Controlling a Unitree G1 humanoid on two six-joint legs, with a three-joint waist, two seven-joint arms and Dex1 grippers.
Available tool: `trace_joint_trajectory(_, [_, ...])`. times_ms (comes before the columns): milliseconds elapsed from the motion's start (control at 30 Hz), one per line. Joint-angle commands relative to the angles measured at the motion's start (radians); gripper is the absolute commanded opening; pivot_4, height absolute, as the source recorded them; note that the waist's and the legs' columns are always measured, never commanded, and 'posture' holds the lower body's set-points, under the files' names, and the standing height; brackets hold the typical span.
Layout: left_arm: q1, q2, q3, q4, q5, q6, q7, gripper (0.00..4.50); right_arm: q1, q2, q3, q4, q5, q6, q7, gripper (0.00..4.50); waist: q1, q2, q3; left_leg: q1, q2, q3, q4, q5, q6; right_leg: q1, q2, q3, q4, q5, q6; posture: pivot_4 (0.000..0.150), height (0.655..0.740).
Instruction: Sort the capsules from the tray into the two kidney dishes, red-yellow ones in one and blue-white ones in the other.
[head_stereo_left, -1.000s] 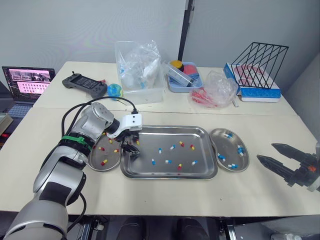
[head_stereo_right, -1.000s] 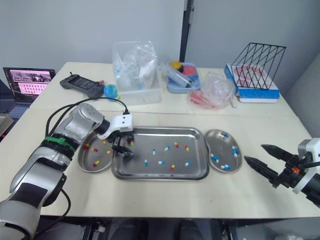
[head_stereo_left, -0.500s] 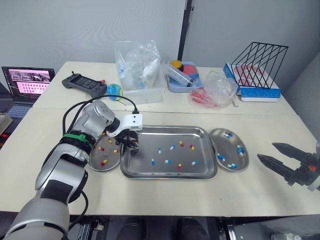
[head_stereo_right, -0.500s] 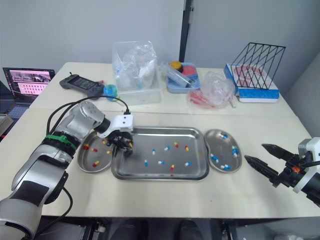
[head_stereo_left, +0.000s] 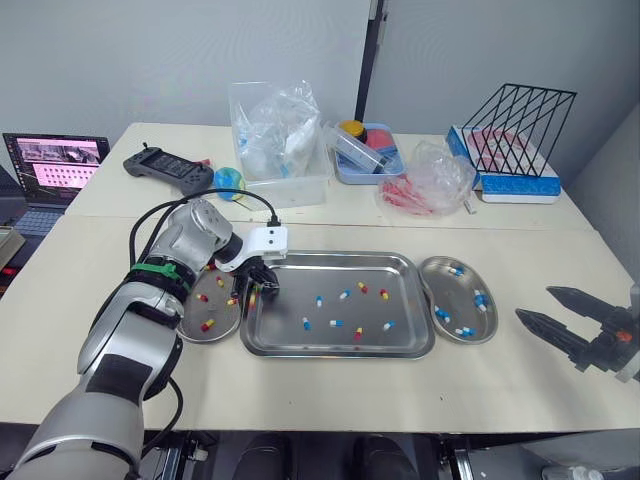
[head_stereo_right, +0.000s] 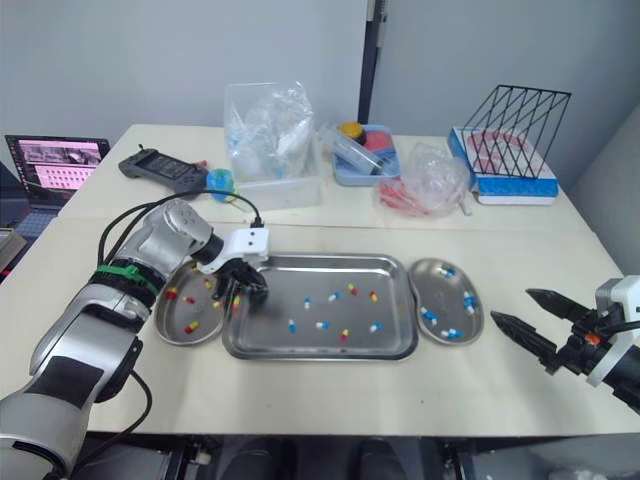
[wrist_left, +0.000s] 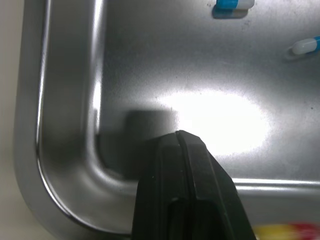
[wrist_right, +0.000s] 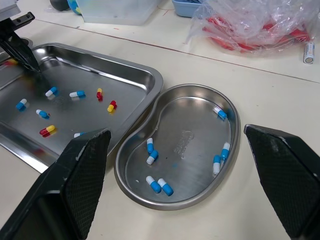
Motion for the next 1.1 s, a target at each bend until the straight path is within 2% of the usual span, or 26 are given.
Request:
trace_joint_trajectory(33, [-0.051,-0.016,0.03,0.023,-0.01,-0.018,-0.005,0.02,-0.005,-0.014,-0.041,-0.01,0.001,-0.017,-0.004,4.5,0.001,0.0,0.0,0.0,0.0,0.0,0.0,0.0,0.0,0.0,0.0,0.0,0.0,0.0,0.0,0.15,0.74])
trace_joint_trajectory(433, [-0.049,-0.03,0.081,-0.017,-0.054,0.024,-0.054,0.02,0.006,-0.001,-0.042,-0.023,0.007,-0.016,-0.012,4.5,0.0,0.0,0.0,-0.001,0.0,0.0,0.0,0.0,0.0,0.0,0.0,0.0,0.0,0.0,0.0,0.15,0.74])
trace_joint_trajectory(567, [-0.037,-0.021,0.103,-0.06,-0.077,0.053,-0.084,1.18,-0.003,-0.004,-0.035,-0.017,0.006,-0.016,-0.012,4.5,0.0,0.0,0.0,-0.001,0.0,0.0,0.0,0.0,0.0,0.0,0.0,0.0,0.0,0.0,0.0,0.15,0.74])
trace_joint_trajectory(867, [0.003,0.003,0.115,-0.162,-0.106,0.11,-0.097,4.24,-0.024,-0.011,-0.021,-0.008,0.006,-0.013,-0.008,4.5,-0.001,0.0,0.0,-0.001,0.0,-0.001,0.0,0.0,0.0,0.0,0.0,0.0,0.0,0.0,0.0,0.15,0.74])
trace_joint_trajectory(900, [0.006,0.006,0.116,-0.166,-0.108,0.113,-0.096,4.47,-0.025,-0.012,-0.021,-0.008,0.006,-0.012,-0.007,4.5,-0.001,0.0,0.0,-0.001,0.0,-0.001,0.0,0.0,0.0,0.0,0.0,0.0,0.0,0.0,0.0,0.15,0.74])
trace_joint_trajectory(1100, [0.027,0.023,0.124,-0.207,-0.129,0.132,-0.1,4.47,-0.03,-0.016,-0.023,-0.003,0.003,-0.008,0.002,4.5,-0.001,0.0,0.0,0.0,0.0,-0.001,0.001,0.0,0.0,0.0,0.0,0.0,0.0,0.0,0.0,0.15,0.74])
